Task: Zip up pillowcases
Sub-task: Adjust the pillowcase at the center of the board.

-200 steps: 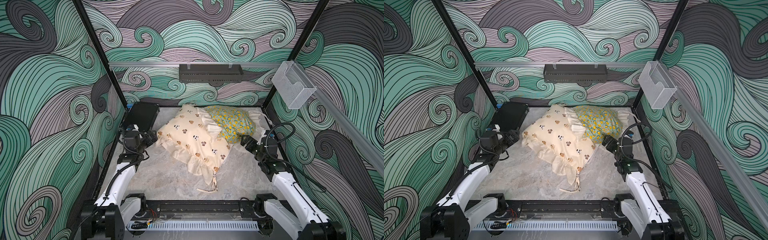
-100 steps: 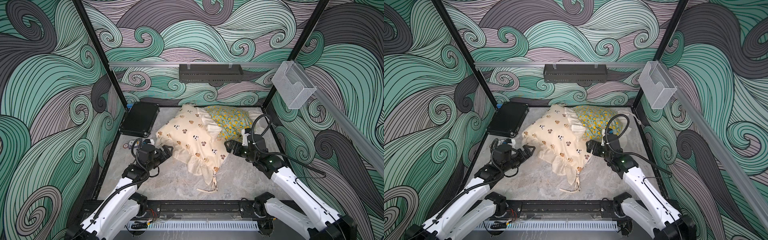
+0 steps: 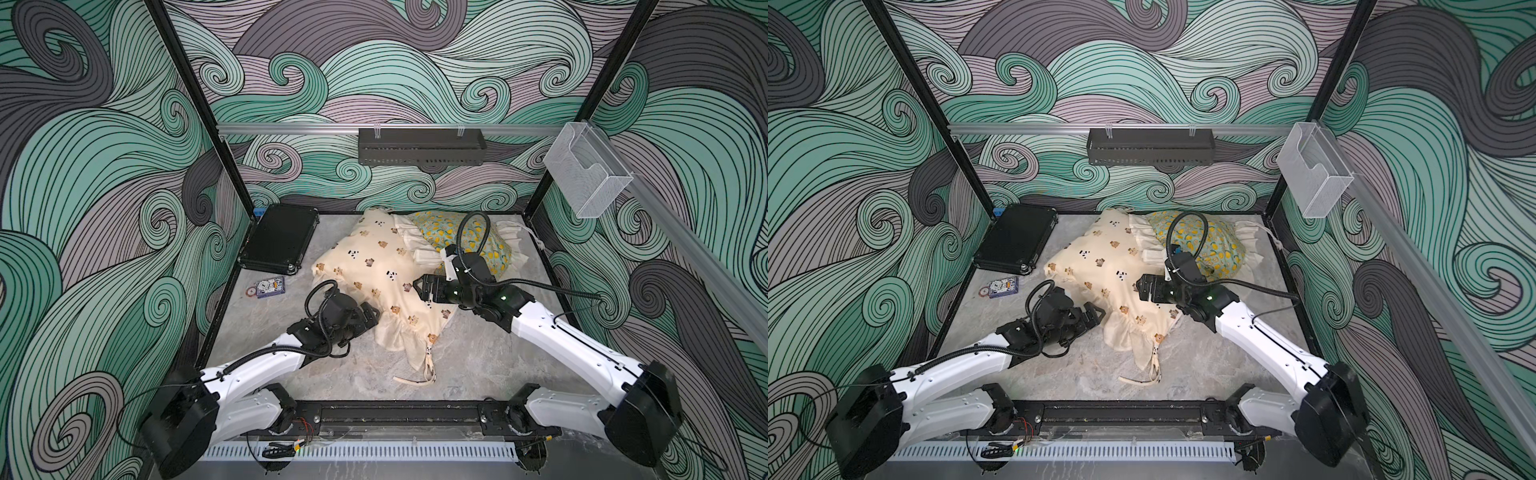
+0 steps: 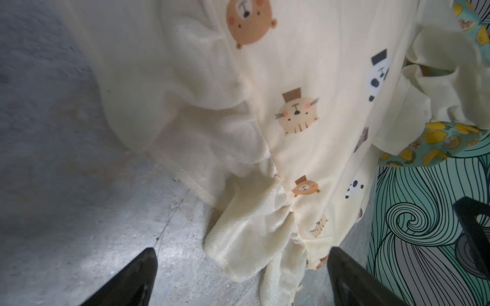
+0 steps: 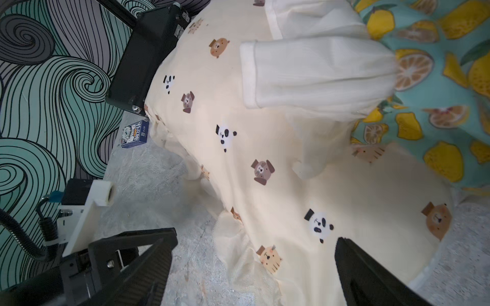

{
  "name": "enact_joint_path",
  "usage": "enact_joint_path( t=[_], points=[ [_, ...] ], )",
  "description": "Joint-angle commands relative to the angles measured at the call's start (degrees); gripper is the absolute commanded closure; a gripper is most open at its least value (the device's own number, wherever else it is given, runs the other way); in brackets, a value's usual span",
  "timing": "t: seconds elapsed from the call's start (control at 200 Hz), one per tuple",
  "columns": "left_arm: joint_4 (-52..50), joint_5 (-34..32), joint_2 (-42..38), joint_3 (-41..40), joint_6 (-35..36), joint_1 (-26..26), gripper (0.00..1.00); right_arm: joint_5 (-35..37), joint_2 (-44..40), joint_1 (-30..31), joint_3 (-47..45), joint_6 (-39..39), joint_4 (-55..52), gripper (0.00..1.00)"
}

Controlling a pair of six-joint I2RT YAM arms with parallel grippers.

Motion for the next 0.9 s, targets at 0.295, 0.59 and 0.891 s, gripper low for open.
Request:
enact_joint_path(
  t=[0.295,0.59,0.891],
  points=[
    [12.6,-2.9,14.9,4.7,-7.5,-4.0,0.11,4.5,13.2,0.7,14.5,-5.5,1.9,0.01],
    [14.0,-2.9,22.7,8.3,-7.3,-4.3,0.26,5.1,20.2,0.8,21.9,-6.8,0.8,0.01],
    [11.9,-4.9,25.6,10.4,-7.5,-4.4,0.65,9.8,25.0,0.2,24.5,-8.7,0.4,0.01]
  ],
)
